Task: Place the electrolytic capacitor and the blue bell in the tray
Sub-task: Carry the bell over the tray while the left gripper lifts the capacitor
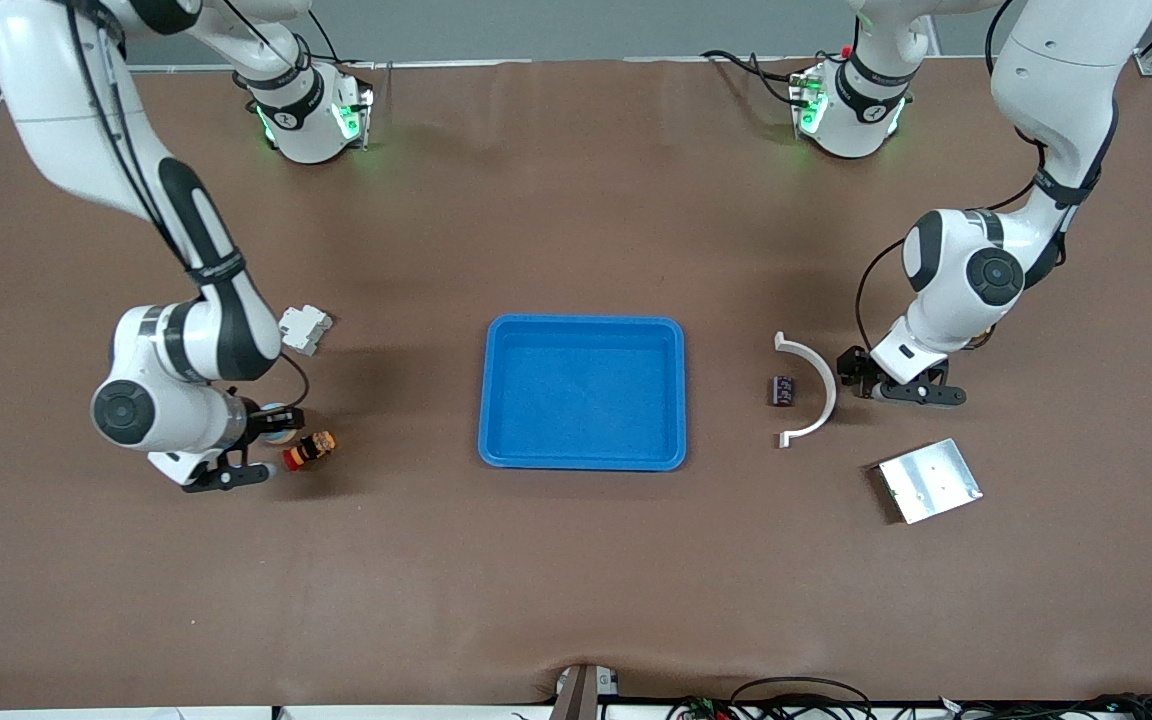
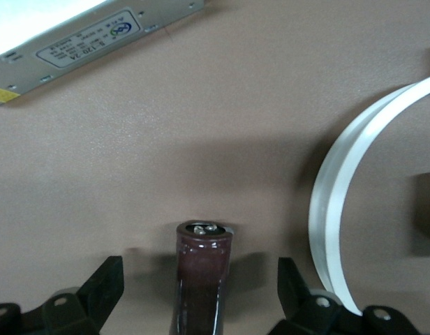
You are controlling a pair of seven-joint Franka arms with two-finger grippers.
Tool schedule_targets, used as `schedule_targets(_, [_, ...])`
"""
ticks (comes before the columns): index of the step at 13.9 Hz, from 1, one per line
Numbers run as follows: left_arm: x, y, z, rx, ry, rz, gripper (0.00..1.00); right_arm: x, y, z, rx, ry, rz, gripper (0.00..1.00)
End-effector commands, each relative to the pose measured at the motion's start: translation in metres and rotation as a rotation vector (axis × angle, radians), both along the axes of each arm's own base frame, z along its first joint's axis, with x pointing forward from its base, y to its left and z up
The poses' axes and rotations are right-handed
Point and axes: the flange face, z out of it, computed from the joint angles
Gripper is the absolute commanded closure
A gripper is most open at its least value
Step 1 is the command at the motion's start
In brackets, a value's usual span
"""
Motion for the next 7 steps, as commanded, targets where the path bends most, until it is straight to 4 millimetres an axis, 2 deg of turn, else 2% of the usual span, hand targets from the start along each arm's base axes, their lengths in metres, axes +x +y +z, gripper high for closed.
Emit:
schedule_targets(1, [-0.002,0.003,0.000,0.007,-0.014,-0.025,0.81,-0.013,0.074,0.027,-0.027,-0.020,-0.028,0.85])
schedule_targets(2, [-0.002,0.003,0.001,0.007,-0.016,-0.024,1.00,-0.017,0.108,0.032,-0.035,-0.035,-0.042,0.87])
schedule_targets(4, [-0.002,0.006,0.002,0.009,-0.017,-0.044,1.00,-0.035,0.191,0.045,-0.043,-0.068,-0.032,0.93])
schedule_targets(5, [-0.001,0.010,0.002,0.009,-0.018,-0.036,1.00,-0.041,0.218,0.051,-0.045,-0.087,-0.073,0.95])
schedule_targets(7, [0.000,0.012,0.005,0.010,-0.023,-0.031,1.00,-0.060,0.274,0.041,-0.058,-0.098,-0.124,0.99])
